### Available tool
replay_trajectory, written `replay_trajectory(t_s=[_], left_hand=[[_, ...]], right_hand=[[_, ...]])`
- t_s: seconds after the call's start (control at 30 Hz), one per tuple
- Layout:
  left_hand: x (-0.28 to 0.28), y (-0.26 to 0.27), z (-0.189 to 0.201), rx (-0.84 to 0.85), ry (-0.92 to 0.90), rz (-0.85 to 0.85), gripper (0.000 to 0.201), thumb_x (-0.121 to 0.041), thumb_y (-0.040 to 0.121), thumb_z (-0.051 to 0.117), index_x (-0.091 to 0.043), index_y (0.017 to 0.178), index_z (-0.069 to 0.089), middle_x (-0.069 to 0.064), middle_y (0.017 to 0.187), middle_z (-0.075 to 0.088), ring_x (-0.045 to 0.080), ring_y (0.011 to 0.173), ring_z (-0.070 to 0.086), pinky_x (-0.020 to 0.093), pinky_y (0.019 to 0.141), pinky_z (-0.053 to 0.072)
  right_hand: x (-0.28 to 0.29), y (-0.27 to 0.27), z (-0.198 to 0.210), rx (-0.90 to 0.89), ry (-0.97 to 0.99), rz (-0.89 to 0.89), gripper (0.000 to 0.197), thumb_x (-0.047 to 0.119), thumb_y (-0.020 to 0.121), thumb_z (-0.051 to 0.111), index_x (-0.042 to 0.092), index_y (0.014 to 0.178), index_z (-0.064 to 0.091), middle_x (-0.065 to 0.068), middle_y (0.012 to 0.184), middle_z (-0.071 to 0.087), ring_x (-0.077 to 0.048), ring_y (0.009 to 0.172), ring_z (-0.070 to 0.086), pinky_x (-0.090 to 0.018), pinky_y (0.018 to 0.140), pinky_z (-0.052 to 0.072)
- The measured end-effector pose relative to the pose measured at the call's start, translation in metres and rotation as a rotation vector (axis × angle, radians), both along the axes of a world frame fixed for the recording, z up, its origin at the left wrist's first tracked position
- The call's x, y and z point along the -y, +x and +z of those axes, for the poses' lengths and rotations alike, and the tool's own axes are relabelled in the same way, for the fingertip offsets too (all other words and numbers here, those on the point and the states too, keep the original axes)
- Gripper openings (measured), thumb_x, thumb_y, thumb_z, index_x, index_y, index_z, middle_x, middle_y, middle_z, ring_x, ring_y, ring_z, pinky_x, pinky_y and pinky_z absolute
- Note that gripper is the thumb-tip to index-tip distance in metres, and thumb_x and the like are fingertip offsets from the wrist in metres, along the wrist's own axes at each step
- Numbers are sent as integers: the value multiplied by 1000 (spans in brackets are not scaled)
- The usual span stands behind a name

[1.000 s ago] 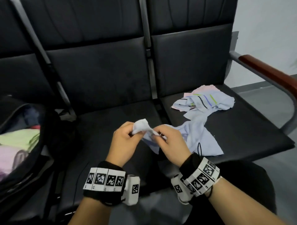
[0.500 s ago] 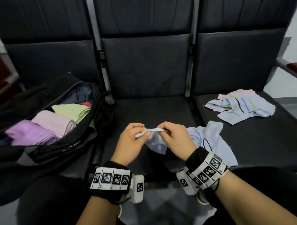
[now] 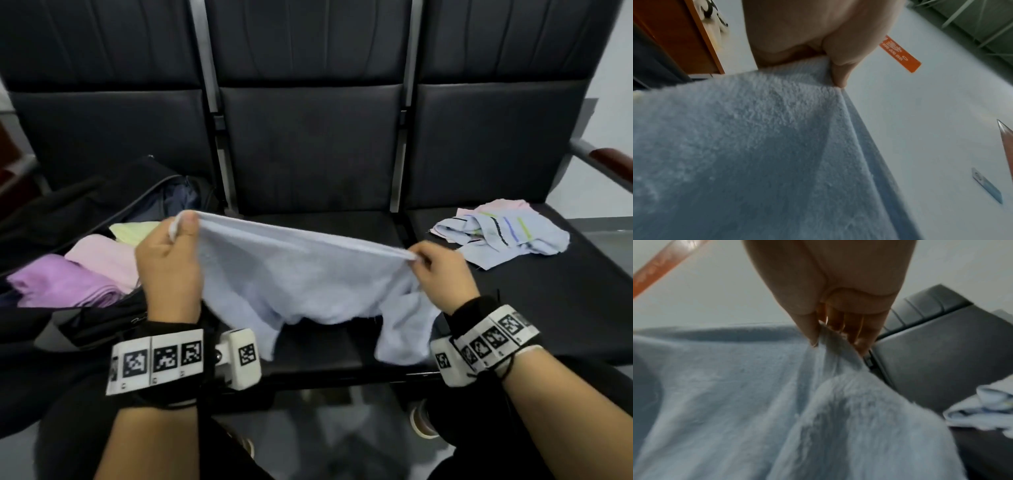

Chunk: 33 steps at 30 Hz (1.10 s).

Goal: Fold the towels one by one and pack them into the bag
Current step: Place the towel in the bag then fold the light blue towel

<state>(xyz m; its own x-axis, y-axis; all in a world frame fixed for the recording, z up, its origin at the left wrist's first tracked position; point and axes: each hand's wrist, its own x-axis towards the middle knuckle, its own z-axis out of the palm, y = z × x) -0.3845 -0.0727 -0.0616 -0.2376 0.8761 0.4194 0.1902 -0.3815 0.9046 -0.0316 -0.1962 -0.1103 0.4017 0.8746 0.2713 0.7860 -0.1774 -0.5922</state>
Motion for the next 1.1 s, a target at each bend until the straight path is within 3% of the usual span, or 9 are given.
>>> replay_trajectory(t_s=[0.17, 0.3, 0.43, 0.53, 0.63, 0.77, 0.83, 0.97, 1.1], left_hand=[[-7, -11, 2, -18, -49, 97, 40, -37, 97, 54, -23, 60, 50, -15, 53, 43, -3, 51, 35, 16, 52, 32], [-7, -13, -13, -84, -133, 44, 42, -36, 94, 51, -1, 71, 52, 5, 66, 46, 10, 62, 39, 34, 64, 38], [2, 4, -17, -157, -228, -85, 21, -15, 92, 49, -12, 103, 67, 12, 103, 70, 33, 99, 64, 49, 94, 51], [15, 31, -10, -253, -225, -285, 38, 4, 91, 44, -19, 111, 67, 5, 104, 70, 25, 92, 65, 37, 84, 53], [30, 60, -1, -318, -198, -502, 43, 9, 91, 43, -17, 111, 71, 0, 109, 71, 10, 90, 64, 16, 80, 48], [39, 89, 5, -483, -135, -671, 30, -12, 92, 65, -19, 121, 69, -6, 117, 63, 6, 117, 58, 28, 104, 45], [42, 98, 5, -517, -104, -677, 19, -20, 91, 70, -19, 109, 74, -5, 105, 67, 6, 103, 64, 32, 96, 50], [41, 101, 3, -522, 19, -517, 12, -22, 91, 69, -15, 82, 74, -4, 83, 68, 9, 82, 65, 37, 79, 52], [38, 95, 7, -435, 119, -423, 18, -15, 90, 68, -12, 72, 67, -5, 75, 63, 12, 75, 62, 24, 71, 48]], right_hand=[[-22, 3, 22, -68, 154, -53, 14, 15, 86, 67, 20, 80, 56, 9, 67, 56, 0, 66, 53, -9, 58, 38], [-32, -8, 20, -288, 156, -37, 19, 18, 86, 71, 20, 76, 55, 7, 67, 56, -3, 56, 47, -11, 52, 37], [-35, -31, 29, -516, 216, 196, 13, 15, 85, 73, 16, 76, 65, 12, 66, 61, -3, 61, 52, -15, 58, 42], [-36, -51, 39, -591, 183, 338, 15, 18, 89, 72, 12, 75, 69, 3, 70, 65, -7, 68, 56, -23, 64, 46], [-35, -67, 50, -505, 116, 442, 18, 19, 91, 70, 11, 75, 69, 2, 68, 61, -7, 67, 53, -27, 65, 43], [-30, -76, 65, -392, 12, 595, 14, 20, 96, 62, 15, 87, 73, -1, 76, 67, -13, 68, 56, -28, 68, 45], [-27, -76, 70, -361, -14, 622, 16, 24, 97, 59, 20, 90, 73, -3, 82, 69, -19, 74, 60, -31, 71, 48], [-23, -69, 60, -196, 45, 525, 19, 10, 92, 56, 25, 91, 68, 11, 78, 65, -6, 72, 59, -20, 67, 46], [-17, -57, 42, 112, -96, 325, 18, 11, 83, 56, 25, 75, 48, 6, 74, 52, -23, 74, 56, -46, 68, 49]])
